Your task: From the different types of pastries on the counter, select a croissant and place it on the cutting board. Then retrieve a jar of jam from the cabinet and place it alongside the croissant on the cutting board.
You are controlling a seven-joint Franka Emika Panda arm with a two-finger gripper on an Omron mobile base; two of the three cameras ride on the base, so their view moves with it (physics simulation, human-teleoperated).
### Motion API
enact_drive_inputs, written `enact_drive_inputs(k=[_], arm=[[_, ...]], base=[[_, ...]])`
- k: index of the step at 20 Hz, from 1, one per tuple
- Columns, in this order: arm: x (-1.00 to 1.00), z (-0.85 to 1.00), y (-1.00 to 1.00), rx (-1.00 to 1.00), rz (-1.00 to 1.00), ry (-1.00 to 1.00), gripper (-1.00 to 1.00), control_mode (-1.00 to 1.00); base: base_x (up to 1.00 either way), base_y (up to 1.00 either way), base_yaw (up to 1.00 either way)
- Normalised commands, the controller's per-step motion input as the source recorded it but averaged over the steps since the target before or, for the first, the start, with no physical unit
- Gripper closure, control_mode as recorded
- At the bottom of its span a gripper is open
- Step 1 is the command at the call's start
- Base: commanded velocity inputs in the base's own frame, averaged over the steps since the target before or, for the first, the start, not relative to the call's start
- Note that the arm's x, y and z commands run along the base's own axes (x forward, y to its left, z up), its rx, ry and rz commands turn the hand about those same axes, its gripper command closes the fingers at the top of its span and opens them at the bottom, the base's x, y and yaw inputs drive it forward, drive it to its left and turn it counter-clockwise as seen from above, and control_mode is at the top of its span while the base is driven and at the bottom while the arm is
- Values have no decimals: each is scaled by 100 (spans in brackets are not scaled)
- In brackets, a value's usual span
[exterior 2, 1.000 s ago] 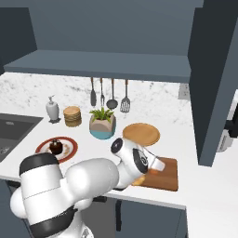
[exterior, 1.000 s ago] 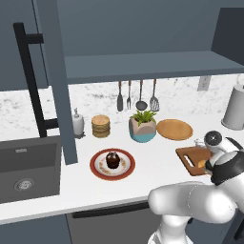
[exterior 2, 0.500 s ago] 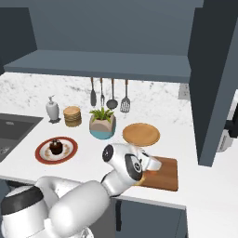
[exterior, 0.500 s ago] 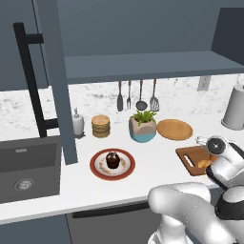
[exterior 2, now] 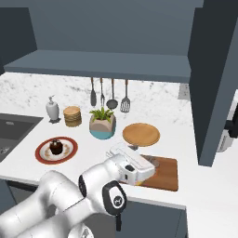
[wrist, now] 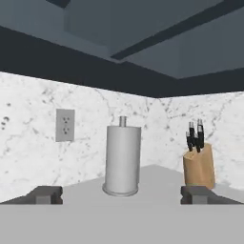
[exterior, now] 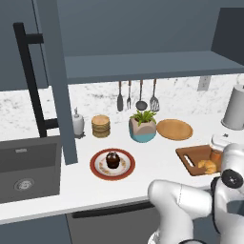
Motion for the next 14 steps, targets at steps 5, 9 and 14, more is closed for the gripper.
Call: enact_drive_inputs(k=[5, 9, 14], arm=[[-100, 5, 87, -16, 27, -19, -100, -100], [-100, 16, 9, -4, 20, -31, -100, -100], [-100, 34, 11, -1, 11, -48, -100, -100]], base=[[0, 0, 0], [0, 0, 0], [0, 0, 0]])
